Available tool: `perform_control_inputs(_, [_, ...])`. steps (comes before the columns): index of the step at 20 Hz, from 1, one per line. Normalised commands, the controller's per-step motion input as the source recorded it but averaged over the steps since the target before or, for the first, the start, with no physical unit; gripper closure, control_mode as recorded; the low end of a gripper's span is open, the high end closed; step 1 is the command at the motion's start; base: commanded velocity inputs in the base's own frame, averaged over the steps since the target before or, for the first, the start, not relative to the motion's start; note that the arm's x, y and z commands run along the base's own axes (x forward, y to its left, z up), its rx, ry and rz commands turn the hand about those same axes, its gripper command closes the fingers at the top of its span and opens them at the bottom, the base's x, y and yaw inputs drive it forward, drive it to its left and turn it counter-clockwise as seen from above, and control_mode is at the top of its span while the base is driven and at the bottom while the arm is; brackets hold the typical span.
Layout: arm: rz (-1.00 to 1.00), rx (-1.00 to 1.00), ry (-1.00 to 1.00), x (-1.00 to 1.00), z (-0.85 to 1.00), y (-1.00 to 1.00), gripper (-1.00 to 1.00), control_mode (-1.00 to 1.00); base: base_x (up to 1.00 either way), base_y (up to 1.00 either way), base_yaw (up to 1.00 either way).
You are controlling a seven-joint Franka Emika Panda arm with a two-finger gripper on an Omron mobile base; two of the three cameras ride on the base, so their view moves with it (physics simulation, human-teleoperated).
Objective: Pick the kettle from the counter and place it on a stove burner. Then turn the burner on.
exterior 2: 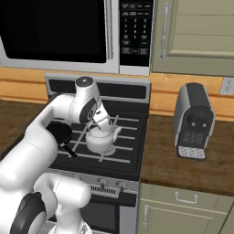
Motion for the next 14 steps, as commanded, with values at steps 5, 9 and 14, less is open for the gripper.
perform_control_inputs(5, [0.00,0.00,0.00,0.07,-0.03,0.04,1.00,-1.00,0.00,0.00,0.00])
perform_control_inputs(9, [0.00,0.00,0.00,0.04,0.00,0.00,1.00,-1.00,0.00,0.00,0.00])
perform_control_inputs(14, [0.00,0.00,-0.04,0.04,0.00,0.00,1.00,-1.00,0.00,0.00,0.00])
